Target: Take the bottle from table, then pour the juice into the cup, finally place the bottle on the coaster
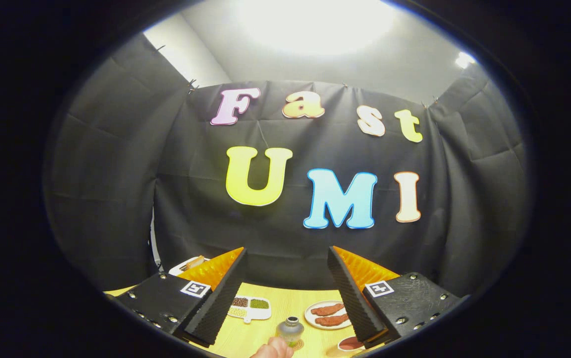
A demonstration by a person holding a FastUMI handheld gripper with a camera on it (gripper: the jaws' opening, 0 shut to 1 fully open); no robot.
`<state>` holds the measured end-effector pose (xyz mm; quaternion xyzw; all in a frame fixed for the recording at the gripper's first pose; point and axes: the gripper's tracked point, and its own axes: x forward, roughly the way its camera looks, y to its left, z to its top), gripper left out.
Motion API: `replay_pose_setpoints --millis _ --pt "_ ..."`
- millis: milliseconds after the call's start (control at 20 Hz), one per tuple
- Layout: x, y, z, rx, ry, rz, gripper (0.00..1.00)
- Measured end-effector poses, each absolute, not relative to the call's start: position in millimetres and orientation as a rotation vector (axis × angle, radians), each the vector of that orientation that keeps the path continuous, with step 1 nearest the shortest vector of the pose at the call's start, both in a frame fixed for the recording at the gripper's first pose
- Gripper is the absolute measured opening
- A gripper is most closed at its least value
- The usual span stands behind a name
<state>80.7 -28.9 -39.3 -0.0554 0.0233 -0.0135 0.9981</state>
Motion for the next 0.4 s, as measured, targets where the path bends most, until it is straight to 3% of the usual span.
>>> replay_pose_setpoints --millis 400 --pt "59 -96 -71 -0.082 0.072 -0.058 0.98"
